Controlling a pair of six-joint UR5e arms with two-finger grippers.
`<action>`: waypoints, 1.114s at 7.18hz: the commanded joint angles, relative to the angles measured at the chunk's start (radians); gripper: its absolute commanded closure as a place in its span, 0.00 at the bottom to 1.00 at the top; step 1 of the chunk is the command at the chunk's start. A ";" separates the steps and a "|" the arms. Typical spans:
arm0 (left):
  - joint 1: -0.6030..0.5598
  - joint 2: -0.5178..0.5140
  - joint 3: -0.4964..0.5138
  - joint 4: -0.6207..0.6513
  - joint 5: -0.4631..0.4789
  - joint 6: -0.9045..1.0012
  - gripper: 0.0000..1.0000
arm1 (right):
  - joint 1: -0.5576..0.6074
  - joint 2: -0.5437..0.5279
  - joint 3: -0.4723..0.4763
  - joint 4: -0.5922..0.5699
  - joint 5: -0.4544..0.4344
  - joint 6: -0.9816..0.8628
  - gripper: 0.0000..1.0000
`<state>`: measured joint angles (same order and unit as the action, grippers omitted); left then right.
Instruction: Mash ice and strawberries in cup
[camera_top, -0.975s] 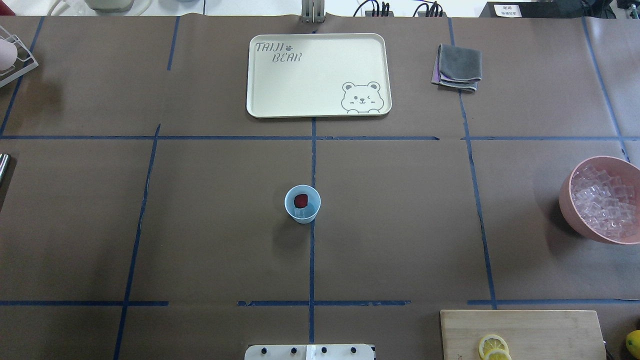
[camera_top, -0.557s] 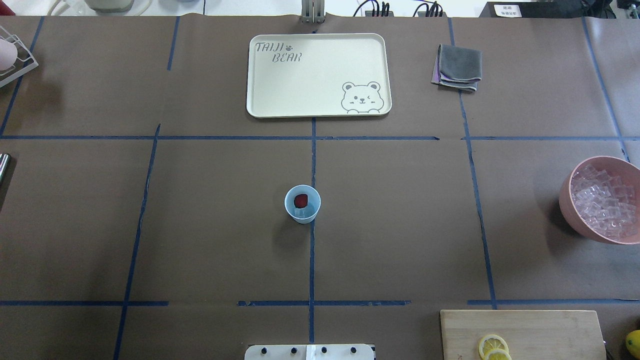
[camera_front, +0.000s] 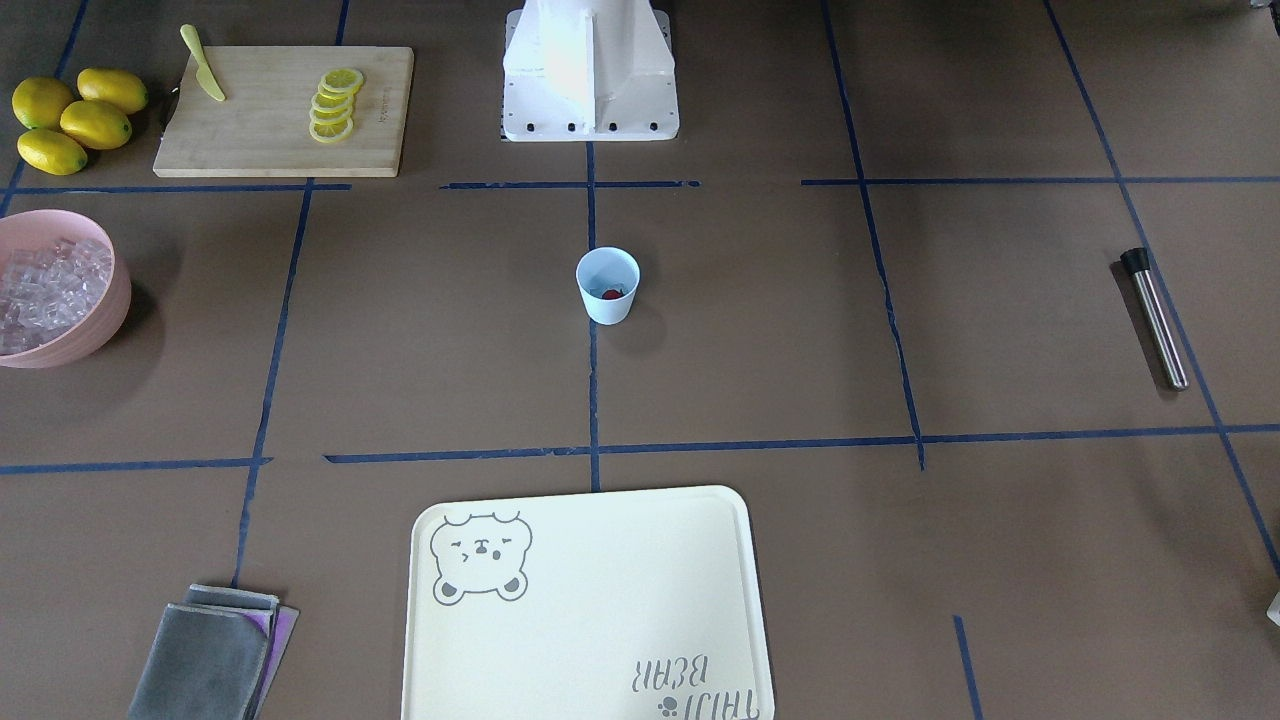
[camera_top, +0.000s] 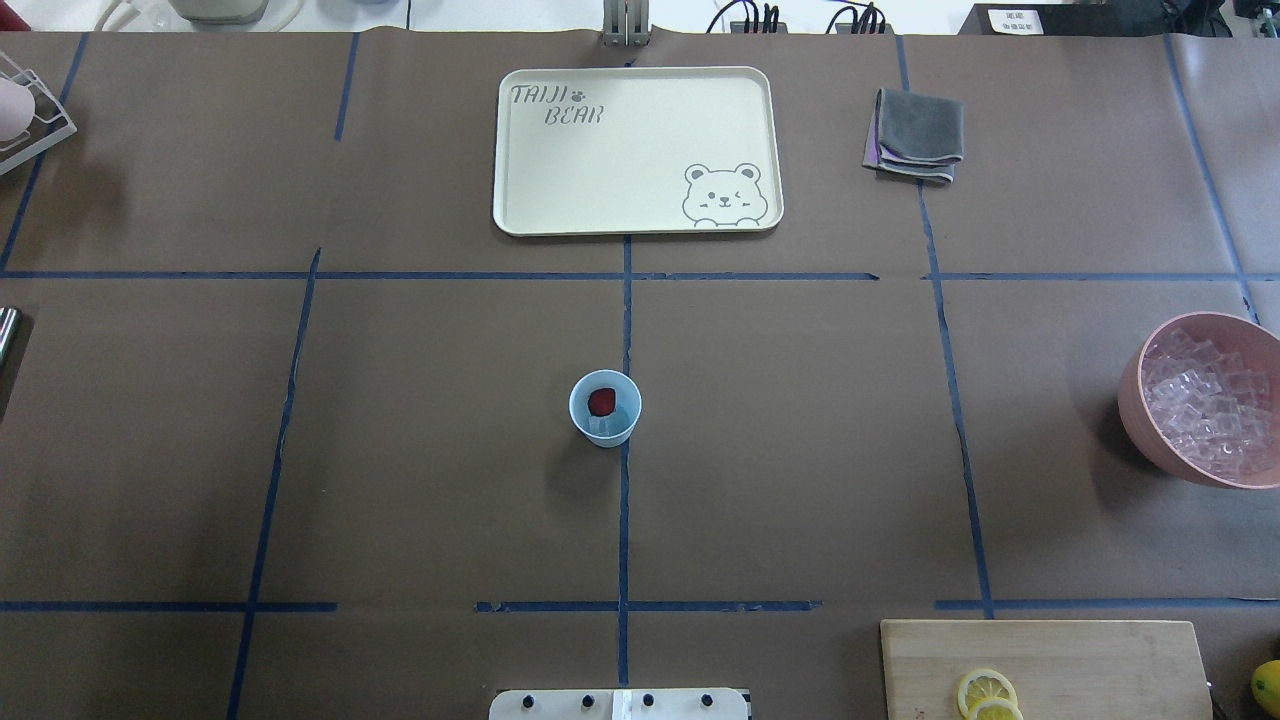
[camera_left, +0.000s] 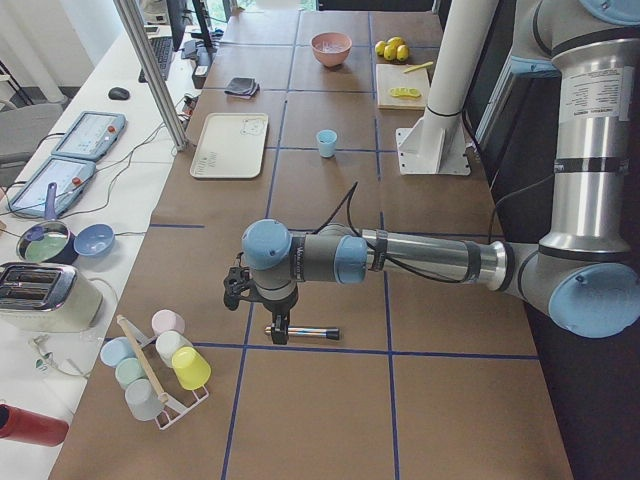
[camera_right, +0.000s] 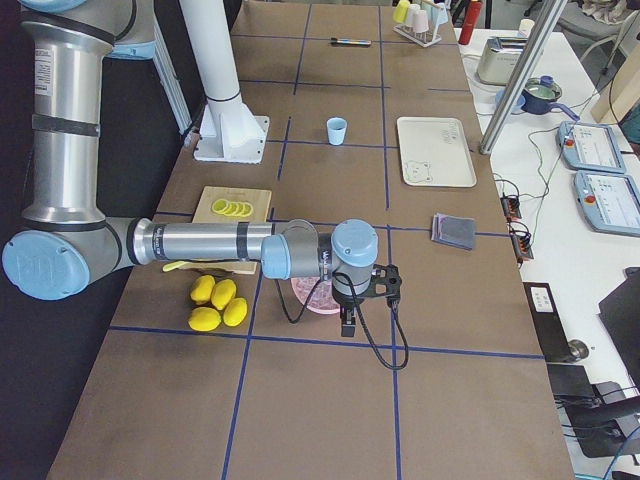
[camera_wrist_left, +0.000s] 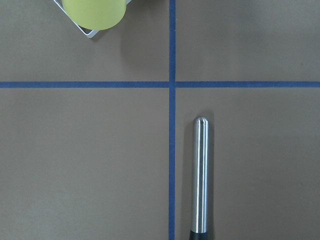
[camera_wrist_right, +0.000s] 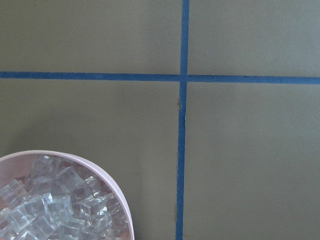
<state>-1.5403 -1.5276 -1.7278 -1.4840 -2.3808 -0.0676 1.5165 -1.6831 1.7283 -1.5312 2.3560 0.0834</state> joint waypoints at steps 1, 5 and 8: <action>0.019 0.027 -0.022 0.010 0.006 -0.001 0.00 | -0.002 -0.001 0.004 0.002 0.000 -0.001 0.00; 0.029 0.061 -0.079 0.001 0.035 0.000 0.00 | -0.002 -0.004 -0.006 0.002 0.003 0.001 0.00; 0.032 0.090 -0.108 0.011 0.035 0.000 0.00 | -0.002 -0.003 -0.006 0.003 0.002 0.002 0.00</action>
<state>-1.5092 -1.4452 -1.8309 -1.4739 -2.3457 -0.0674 1.5141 -1.6864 1.7227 -1.5291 2.3578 0.0847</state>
